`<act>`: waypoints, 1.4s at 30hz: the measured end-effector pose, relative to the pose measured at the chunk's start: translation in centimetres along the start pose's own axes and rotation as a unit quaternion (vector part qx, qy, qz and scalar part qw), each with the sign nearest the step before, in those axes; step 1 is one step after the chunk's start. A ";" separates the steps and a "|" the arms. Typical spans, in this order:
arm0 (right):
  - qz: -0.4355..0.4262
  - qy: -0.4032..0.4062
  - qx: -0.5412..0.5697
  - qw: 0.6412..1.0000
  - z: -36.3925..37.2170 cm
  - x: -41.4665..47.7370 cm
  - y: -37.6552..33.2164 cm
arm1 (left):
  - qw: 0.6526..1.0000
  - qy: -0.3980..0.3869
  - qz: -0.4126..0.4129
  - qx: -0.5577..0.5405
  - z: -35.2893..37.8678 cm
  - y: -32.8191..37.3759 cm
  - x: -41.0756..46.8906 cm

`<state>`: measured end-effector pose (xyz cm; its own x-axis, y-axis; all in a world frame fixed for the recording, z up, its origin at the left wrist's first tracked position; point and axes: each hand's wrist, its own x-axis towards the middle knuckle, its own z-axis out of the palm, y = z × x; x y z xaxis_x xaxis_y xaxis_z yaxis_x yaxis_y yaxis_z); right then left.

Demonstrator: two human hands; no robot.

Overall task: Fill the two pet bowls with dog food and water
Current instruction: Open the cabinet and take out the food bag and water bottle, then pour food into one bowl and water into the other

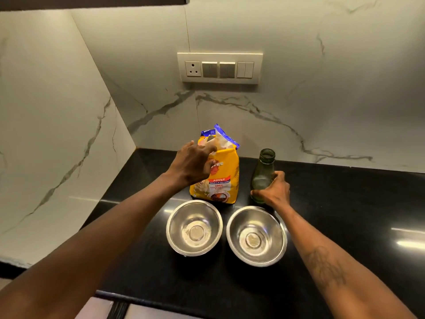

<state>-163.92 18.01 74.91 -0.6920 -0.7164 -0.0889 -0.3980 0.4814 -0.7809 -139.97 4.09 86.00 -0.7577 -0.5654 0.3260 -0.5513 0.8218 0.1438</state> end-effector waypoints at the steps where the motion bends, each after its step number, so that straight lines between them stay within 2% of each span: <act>1: 0.005 -0.003 0.007 1.000 0.2 0.0 0.3 | 1.000 0.006 0.002 -0.003 0.2 0.1 -0.1; 7: -0.004 -0.014 0.028 1.000 -0.1 -0.1 0.8 | 0.999 0.021 -0.024 0.013 -0.4 0.5 -0.4; 12: -0.037 -0.049 -0.010 0.998 -1.3 -1.0 1.3 | 0.997 0.032 -0.064 0.007 -1.8 1.6 -0.6; 20: -0.109 -0.008 -0.045 0.993 -3.1 -3.6 2.0 | 0.993 0.080 -0.083 0.028 -2.6 4.5 -1.4; 28: -0.248 -0.051 0.082 0.964 -1.8 -6.4 -4.3 | 0.990 0.104 -0.095 0.032 -2.8 4.7 -3.6; 31: -0.239 -0.063 0.106 0.963 -0.1 -5.7 -6.7 | 0.985 0.128 -0.113 0.021 -3.1 4.1 -5.3; 33: -0.208 -0.061 0.098 0.971 1.4 -5.4 -7.6 | 0.979 0.130 -0.158 0.004 -2.8 3.4 -6.5; 35: -0.172 -0.070 0.091 0.978 2.9 -4.8 -7.8 | 0.970 0.069 -0.234 -0.019 -1.9 2.2 -7.4; 38: -0.127 -0.087 0.088 0.984 4.9 -3.3 -7.9 | 0.936 -0.094 -0.334 -0.060 0.5 -0.7 -9.1; 40: -0.106 -0.109 0.094 0.984 5.9 -2.5 -7.5 | 0.916 -0.186 -0.348 -0.075 2.5 -2.6 -10.2; 42: -0.098 -0.116 0.107 0.983 7.0 -1.8 -7.0 | 0.908 -0.252 -0.327 -0.075 4.4 -4.1 -11.0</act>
<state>-155.71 12.39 76.22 -0.4485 -0.8928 -0.0424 -0.3573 0.2225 -0.9071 -130.90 6.65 77.74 -0.3698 -0.8651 -0.3390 -0.9157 0.2776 0.2904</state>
